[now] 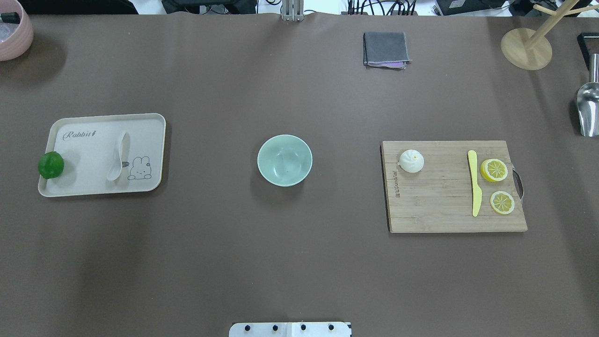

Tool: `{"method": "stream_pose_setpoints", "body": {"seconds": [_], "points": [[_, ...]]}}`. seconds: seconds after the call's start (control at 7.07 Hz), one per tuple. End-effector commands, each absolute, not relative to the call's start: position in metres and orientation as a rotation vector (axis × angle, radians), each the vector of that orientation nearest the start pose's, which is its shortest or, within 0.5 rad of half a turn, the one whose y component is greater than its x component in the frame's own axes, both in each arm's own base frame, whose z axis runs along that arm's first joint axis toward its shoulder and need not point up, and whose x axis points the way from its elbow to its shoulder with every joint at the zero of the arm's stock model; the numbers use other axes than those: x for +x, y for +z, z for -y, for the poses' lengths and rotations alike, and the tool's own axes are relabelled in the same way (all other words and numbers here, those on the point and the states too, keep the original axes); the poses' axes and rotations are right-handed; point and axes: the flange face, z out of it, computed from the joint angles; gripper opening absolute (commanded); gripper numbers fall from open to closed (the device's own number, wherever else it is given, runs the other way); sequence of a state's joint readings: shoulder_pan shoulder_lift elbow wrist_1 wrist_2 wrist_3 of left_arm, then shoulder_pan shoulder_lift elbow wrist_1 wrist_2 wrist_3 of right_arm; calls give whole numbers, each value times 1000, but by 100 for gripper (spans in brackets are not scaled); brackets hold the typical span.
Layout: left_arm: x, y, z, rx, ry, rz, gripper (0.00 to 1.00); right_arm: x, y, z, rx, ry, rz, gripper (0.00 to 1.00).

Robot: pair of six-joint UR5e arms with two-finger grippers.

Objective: Put spoon and bun in bowl

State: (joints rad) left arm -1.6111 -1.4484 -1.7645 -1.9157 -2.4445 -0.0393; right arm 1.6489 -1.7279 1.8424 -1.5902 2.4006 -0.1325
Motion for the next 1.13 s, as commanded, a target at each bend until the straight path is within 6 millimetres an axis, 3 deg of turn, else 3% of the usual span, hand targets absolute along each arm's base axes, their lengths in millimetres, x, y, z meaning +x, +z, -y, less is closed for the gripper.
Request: {"method": "stream_pose_setpoints", "body": {"seconds": [0.0,0.28,0.57,0.99], "points": [[-72,562,452,393,118,-858,98,96,596,423,188,-95,774,100],[-77,566,437,379,101,-854,98,95,600,420,179,-93,775,100],[-78,577,397,354,80,-841,98,96,601,418,177,-90,775,100],[-76,592,382,313,58,-847,98,95,603,416,175,-97,778,100]]}}
